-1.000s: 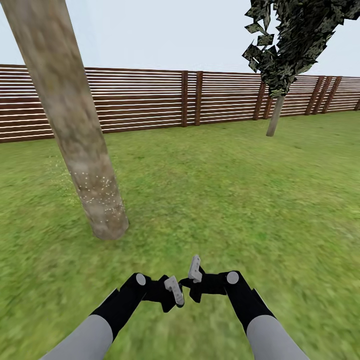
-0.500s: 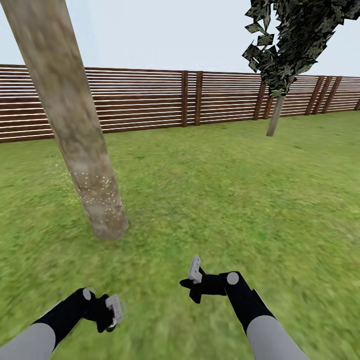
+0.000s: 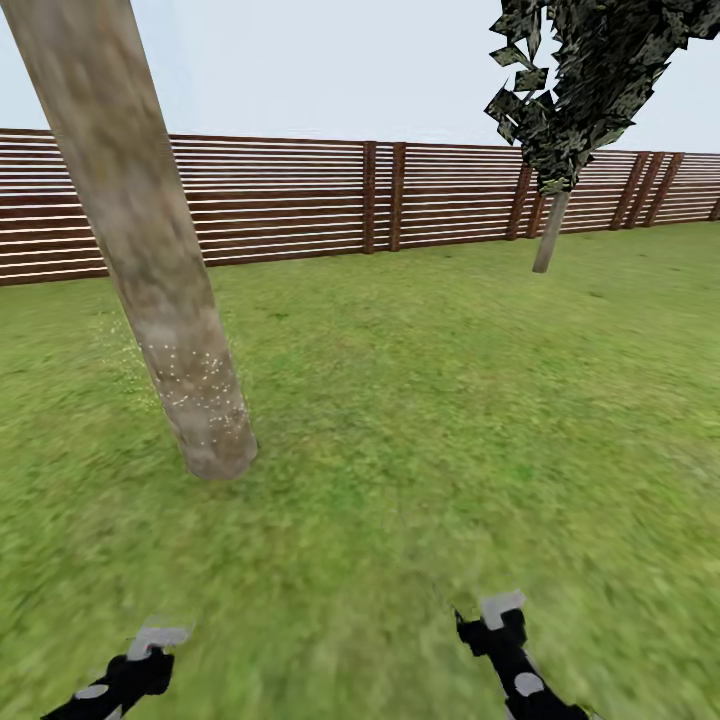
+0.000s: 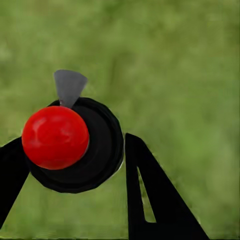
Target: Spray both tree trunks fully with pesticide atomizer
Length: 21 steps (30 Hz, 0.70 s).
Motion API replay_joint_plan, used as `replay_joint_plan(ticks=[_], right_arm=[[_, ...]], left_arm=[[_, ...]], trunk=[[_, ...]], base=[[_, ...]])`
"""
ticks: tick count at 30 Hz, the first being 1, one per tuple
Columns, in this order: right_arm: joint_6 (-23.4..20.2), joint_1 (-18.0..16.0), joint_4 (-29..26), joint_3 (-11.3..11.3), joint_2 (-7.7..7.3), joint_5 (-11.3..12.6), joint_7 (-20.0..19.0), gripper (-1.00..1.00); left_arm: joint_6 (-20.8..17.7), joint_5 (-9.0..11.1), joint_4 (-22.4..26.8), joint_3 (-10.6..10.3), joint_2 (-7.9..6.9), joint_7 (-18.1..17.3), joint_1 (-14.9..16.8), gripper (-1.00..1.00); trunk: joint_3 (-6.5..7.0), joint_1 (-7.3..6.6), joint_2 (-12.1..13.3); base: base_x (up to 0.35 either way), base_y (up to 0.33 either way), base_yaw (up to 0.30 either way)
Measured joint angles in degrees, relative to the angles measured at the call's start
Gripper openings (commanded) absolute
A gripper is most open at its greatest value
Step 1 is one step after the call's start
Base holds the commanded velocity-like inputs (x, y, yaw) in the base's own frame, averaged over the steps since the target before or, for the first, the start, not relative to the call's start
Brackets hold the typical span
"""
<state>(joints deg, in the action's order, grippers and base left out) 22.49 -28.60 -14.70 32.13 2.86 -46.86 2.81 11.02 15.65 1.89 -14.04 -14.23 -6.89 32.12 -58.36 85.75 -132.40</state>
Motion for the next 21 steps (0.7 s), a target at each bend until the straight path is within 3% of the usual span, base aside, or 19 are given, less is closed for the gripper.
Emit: replay_joint_plan(ticks=[1, 3, 5, 10, 14, 21], right_arm=[[4.4, 1.7, 1.1, 0.1, 0.02, 0.0, 4.6, 1.0], [9.3, 4.1, 2.2, 0.2, -0.07, 0.0, 10.2, 1.0], [10.4, 5.1, 3.6, 0.1, 0.12, -0.1, 11.7, 1.0], [10.5, 5.3, 5.9, 0.1, -0.04, -0.3, 12.0, 1.0], [10.4, 5.4, 12.3, 0.0, -0.09, -0.3, 11.8, 1.0], [10.3, 5.8, 13.2, 0.0, -0.05, -0.2, 11.9, 1.0]], left_arm=[[2.4, 4.5, -0.1, 0.1, 0.07, 1.0, -1.9, -1.0], [8.3, 13.7, -0.4, 0.2, 0.14, 1.7, -6.6, -1.0], [9.9, 16.7, -0.6, -0.1, 0.42, 1.9, -8.9, -1.0], [10.0, 17.4, -0.7, -0.1, 0.54, 1.9, -9.4, -1.0], [10.3, 17.4, -0.7, -0.1, 0.3, 2.0, -9.8, -1.0], [10.7, 17.3, -0.8, -0.1, 0.4, 2.2, -9.8, -1.0]], trunk=[[0.0, 0.0, 0.0], [0.01, 0.0, 0.0], [0.01, 0.0, 0.0], [0.02, 0.0, 0.0], [0.02, 0.0, 0.0], [0.02, -0.01, 0.0]], base=[[0.0, 0.0, 0.0], [0.0, 0.0, 0.0], [0.0, 0.0, 0.0], [0.0, 0.0, 0.0], [0.0, 0.0, 0.0], [0.0, 0.0, 0.0]])
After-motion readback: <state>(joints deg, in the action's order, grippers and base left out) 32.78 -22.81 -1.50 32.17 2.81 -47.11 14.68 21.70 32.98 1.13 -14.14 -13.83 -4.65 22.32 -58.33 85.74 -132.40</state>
